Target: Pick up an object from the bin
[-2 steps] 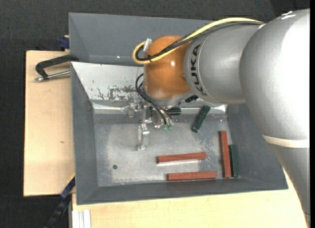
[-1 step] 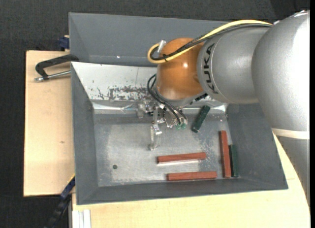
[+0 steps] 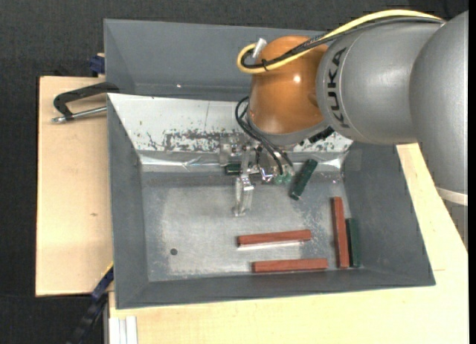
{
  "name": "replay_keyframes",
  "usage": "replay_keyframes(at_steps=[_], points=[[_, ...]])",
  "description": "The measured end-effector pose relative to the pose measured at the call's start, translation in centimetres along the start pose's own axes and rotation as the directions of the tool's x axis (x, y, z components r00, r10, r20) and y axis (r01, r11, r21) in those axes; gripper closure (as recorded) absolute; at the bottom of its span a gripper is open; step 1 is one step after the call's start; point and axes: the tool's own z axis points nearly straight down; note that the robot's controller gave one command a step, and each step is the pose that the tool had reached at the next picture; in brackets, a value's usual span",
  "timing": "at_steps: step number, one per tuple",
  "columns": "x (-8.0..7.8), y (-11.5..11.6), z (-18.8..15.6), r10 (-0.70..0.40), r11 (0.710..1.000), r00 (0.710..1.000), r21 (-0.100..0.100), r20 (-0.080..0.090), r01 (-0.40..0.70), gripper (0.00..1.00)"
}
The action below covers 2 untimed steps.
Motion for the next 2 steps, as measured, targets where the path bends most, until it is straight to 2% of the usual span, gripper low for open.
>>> replay_keyframes(at_steps=[1,2], points=[[1.8,-2.8,-3.0,-0.141,0.990,0.990,0.001,0.001,0.141,0.00],[3.2,-5.5,-0.9,-0.370,0.929,0.929,0.003,0.004,0.370,0.00]])
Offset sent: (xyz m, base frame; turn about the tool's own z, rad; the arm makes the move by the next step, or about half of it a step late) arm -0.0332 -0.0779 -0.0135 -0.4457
